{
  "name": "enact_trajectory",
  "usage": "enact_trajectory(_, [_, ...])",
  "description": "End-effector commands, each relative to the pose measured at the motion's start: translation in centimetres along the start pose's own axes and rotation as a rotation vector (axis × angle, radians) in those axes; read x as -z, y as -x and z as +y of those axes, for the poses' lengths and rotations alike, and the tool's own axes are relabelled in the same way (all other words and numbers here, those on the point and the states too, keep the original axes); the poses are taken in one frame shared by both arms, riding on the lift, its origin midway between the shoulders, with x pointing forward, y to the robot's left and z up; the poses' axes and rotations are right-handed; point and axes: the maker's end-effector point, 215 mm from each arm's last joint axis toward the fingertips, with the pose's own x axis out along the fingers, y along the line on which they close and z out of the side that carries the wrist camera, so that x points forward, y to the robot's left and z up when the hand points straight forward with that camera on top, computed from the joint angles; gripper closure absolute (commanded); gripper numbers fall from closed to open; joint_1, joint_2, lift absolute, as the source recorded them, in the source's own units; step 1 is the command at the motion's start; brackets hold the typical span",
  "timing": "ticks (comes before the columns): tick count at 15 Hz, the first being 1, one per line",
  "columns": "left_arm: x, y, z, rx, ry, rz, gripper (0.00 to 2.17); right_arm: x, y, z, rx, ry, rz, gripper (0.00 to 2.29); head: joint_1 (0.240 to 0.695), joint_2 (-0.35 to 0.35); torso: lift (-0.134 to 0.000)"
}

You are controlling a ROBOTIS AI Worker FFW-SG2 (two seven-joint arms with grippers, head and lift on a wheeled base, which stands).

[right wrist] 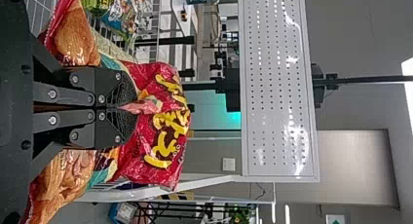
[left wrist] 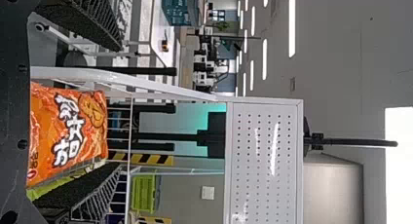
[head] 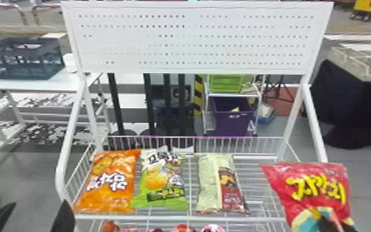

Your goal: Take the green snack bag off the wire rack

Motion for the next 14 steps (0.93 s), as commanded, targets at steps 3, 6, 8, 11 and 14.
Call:
enact_trajectory(3, [0.0, -0.2, 0.0, 0.002, -0.001, 0.001, 0.04, -0.1, -0.1, -0.1, 0.0, 0.001, -0.003, 2.24, 0.499, 0.0, 0.0])
enact_trajectory(6, [0.1, -0.2, -0.1, 0.004, -0.003, 0.004, 0.04, 0.1, -0.1, -0.1, 0.0, -0.001, 0.0, 2.24, 0.499, 0.0, 0.0])
enact_trajectory(8, [0.1, -0.2, -0.2, 0.007, -0.002, 0.004, 0.04, 0.0, -0.2, -0.1, 0.001, 0.0, -0.003, 2.24, 0.499, 0.0, 0.0])
enact_trajectory(11, [0.9, -1.2, -2.4, 0.046, 0.005, 0.03, 0.04, 0.1, -0.2, -0.1, 0.0, 0.0, -0.003, 2.23, 0.499, 0.0, 0.0])
enact_trajectory(14, [4.0, -3.9, -9.3, 0.146, -0.004, 0.089, 0.07, 0.1, -0.3, 0.1, -0.001, -0.003, -0.004, 2.24, 0.499, 0.0, 0.0])
